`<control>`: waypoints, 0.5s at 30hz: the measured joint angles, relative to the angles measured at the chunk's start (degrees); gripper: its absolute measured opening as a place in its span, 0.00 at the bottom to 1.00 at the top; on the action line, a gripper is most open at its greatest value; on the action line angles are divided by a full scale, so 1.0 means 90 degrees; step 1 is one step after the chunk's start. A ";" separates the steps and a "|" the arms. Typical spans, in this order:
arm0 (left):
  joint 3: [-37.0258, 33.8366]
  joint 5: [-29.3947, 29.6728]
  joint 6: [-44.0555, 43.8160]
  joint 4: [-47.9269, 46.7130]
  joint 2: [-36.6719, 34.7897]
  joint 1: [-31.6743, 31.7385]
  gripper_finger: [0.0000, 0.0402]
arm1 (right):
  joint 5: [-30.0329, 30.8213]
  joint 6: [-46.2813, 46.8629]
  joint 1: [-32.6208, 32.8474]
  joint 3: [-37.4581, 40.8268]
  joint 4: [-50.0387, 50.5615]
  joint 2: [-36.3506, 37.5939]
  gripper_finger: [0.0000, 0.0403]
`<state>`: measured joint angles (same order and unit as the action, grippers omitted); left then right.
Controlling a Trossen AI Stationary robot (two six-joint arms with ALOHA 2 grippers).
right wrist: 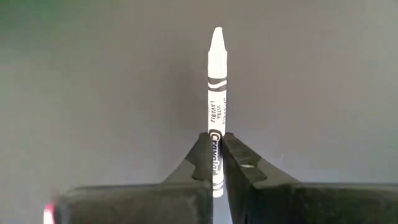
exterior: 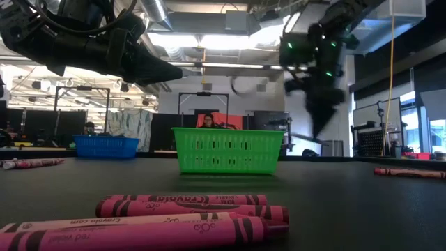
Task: Sort crayons
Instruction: Put the white crayon into the black bin
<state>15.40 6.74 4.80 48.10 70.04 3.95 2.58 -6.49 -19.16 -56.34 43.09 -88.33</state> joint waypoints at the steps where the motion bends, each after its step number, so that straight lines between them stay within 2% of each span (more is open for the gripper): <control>1: 0.0000 -0.0001 -0.0002 0.0002 0.0000 0.0000 0.22 | -0.0001 0.0004 0.0000 -0.0087 -0.0306 0.0000 0.03; 8: 0.0000 0.0000 -0.0006 -0.0001 0.0000 0.0000 0.22 | 0.0085 0.0015 0.0000 -0.0068 -0.3405 -0.0091 0.09; 15: 0.0000 0.0000 -0.0012 0.0000 0.0000 -0.0001 0.22 | 0.0273 -0.0001 -0.0145 -0.0056 -0.5719 -0.0821 0.08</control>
<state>15.40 6.74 4.69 48.10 70.04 3.94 5.03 -6.50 -20.46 -56.84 -8.38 -95.73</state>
